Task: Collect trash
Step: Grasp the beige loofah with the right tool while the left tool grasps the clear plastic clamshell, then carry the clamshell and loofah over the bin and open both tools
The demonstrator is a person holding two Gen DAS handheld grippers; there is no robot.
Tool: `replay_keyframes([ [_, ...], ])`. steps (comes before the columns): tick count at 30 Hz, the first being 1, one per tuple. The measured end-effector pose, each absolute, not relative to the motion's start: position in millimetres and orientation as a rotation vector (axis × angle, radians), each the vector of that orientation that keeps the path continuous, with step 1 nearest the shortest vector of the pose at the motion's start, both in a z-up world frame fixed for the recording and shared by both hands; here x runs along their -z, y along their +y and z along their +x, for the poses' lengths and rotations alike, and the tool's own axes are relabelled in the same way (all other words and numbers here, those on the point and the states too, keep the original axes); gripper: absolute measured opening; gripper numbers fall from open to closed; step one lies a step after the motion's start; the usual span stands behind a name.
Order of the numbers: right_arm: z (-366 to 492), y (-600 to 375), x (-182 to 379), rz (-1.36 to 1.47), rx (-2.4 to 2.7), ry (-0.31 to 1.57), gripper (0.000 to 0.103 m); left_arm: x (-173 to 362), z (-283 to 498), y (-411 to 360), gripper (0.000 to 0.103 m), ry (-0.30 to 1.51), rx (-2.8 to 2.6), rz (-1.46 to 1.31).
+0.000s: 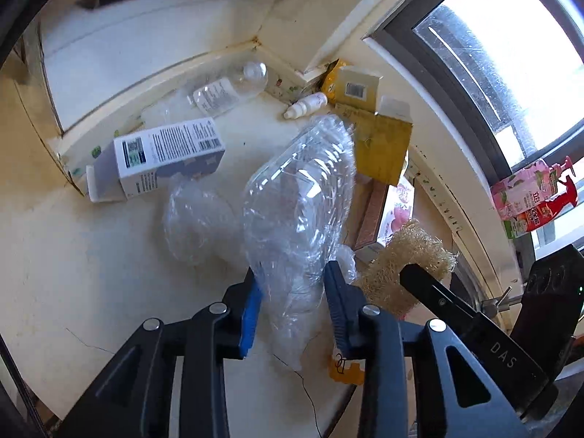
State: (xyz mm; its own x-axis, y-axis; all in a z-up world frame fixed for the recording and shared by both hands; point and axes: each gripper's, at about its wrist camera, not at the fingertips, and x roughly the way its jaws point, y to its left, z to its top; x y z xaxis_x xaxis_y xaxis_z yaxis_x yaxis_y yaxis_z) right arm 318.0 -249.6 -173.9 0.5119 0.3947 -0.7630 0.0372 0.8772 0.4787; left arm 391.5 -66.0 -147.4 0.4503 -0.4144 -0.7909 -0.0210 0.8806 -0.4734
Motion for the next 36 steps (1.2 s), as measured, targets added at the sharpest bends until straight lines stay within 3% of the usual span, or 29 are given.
replay_keyframes([
  [12, 297, -261, 138, 0.539, -0.27, 0.91, 0.027, 70, 336, -92, 0.015, 0.875, 0.283, -0.156],
  [23, 262, -259, 96, 0.568, -0.313, 0.809, 0.026, 26, 273, -73, 0.014, 0.793, 0.383, -0.081],
  [36, 190, -201, 74, 0.52, -0.368, 0.818, 0.026, -10, 163, -23, 0.014, 0.71, 0.546, -0.03],
])
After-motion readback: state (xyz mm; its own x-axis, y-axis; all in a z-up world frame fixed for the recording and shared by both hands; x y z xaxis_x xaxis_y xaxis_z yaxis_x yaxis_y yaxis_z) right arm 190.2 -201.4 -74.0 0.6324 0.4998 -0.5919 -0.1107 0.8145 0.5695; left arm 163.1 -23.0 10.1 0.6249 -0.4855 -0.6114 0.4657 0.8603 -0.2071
